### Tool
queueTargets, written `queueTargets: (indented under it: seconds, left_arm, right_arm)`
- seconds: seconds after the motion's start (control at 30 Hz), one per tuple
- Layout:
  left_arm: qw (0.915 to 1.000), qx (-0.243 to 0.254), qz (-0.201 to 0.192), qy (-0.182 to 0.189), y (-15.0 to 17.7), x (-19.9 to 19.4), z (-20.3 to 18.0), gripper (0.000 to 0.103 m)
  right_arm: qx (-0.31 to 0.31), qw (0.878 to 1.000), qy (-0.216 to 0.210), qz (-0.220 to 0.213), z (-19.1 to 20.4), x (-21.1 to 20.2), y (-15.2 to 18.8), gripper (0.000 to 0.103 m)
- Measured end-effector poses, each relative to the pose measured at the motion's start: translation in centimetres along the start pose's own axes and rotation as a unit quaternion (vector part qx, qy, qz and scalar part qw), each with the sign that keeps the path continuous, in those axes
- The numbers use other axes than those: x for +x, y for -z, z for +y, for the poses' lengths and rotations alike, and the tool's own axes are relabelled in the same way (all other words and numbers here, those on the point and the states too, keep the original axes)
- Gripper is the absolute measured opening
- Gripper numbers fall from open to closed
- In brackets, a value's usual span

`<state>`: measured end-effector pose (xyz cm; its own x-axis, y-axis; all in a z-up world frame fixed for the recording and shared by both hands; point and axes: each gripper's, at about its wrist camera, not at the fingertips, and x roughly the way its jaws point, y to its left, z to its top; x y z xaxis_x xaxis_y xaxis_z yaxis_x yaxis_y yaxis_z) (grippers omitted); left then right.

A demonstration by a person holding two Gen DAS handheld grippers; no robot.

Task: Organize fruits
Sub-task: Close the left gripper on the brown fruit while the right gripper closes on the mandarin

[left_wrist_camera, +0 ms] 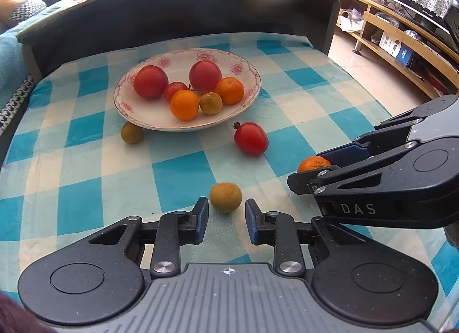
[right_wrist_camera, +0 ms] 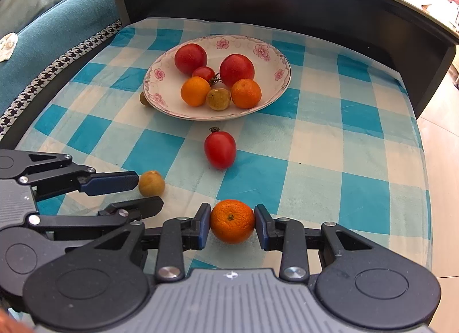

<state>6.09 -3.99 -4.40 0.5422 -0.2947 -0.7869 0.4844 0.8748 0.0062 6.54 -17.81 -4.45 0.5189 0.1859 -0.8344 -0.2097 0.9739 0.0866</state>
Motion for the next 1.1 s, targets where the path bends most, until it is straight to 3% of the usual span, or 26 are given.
queueTargets:
  seconds: [1.1]
  left_arm:
    - [1.0,0.005,0.003,-0.001,-0.27,0.11,-0.15,0.025]
  right_arm:
    - [0.011,1.0,-0.006,0.001,-0.19,0.47,-0.22,0.034]
